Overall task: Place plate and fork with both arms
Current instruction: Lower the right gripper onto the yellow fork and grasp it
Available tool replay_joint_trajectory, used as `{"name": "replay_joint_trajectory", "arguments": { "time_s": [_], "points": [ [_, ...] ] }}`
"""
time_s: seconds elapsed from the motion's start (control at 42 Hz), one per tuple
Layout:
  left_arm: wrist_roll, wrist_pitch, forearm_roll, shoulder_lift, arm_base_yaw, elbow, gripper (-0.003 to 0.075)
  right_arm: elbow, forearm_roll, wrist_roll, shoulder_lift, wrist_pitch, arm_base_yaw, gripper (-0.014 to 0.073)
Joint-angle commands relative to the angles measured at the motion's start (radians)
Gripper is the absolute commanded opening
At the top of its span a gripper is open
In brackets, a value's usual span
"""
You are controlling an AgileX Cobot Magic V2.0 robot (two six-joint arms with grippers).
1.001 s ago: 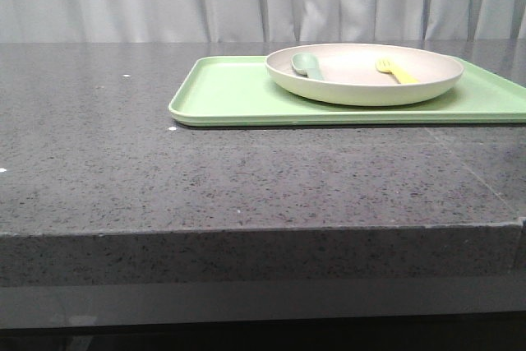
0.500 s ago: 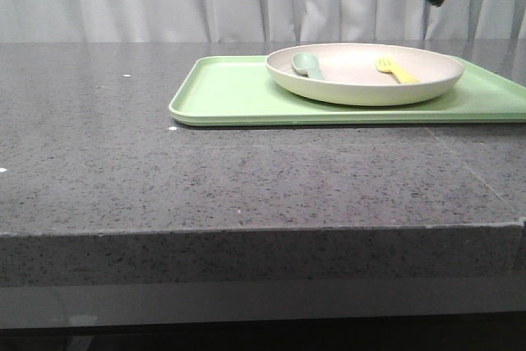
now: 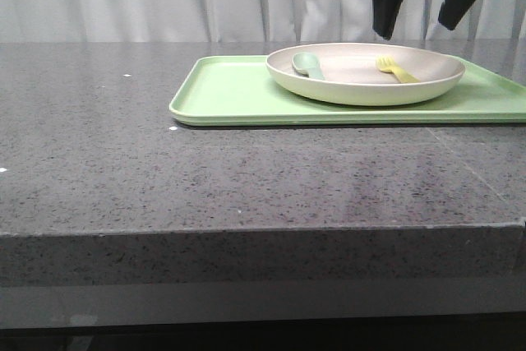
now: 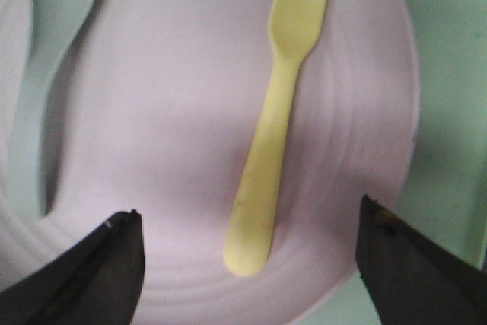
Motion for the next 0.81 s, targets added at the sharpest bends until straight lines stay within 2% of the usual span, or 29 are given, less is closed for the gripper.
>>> {"name": "replay_joint_trajectory", "arguments": {
  "time_s": [0.0, 0.214, 0.477, 0.667, 0.786],
  "points": [
    [0.002, -0.063, -0.024, -0.003, 0.003, -0.028, 0.0432, -0.087, -0.012, 0.004, -0.002, 0.054, -0.017, 0.0587],
    [0.002, -0.063, -0.024, -0.003, 0.003, -0.028, 0.0432, -0.148, 0.004, 0.006, 0.08, 0.06, -0.026, 0.0496],
    [0.002, -0.063, -0.024, -0.003, 0.003, -0.028, 0.0432, -0.155, 0.012, 0.029, 0.123, 0.044, -0.027, 0.0482],
    [0.002, -0.063, -0.024, -0.003, 0.003, -0.028, 0.0432, -0.155, 0.013, 0.054, 0.124, 0.038, -0.042, 0.0397],
    [0.002, -0.063, -0.024, -0.003, 0.003, -0.028, 0.0432, -0.155, 0.044, 0.056, 0.125, 0.036, -0.051, 0.0374]
  ]
}}
